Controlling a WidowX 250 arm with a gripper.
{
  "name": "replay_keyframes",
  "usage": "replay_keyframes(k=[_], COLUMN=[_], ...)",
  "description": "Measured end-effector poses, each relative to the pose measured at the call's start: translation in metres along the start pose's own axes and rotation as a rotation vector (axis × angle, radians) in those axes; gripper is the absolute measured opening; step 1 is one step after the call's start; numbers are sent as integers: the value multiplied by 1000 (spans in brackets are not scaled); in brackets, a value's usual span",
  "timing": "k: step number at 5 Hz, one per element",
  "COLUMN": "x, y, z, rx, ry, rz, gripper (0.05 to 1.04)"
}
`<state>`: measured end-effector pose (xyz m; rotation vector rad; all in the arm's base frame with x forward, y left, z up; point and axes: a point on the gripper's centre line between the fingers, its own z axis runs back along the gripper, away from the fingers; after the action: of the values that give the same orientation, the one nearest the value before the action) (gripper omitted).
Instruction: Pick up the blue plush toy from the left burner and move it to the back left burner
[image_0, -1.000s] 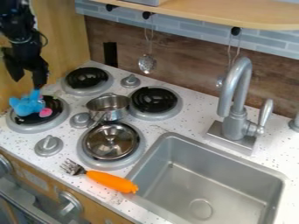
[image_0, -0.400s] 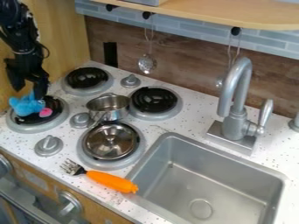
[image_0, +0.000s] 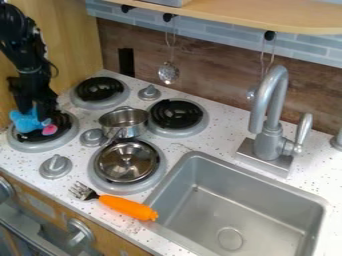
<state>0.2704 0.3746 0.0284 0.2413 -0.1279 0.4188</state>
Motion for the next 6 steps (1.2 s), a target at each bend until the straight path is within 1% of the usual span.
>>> replay_keyframes(k=[1, 2, 3, 4, 5, 6], x=[3, 4, 4, -3, -9, -12], y=[5, 5, 0, -14, -26, -41], z=[-2, -1, -1, 15, 61, 99], rx=[25, 28, -2, -71, -121, -170], ry=[-19, -26, -21, -30, -97, -176], rz=[22, 21, 15, -5, -22, -53], gripper=[423, 292, 250, 241, 239, 238])
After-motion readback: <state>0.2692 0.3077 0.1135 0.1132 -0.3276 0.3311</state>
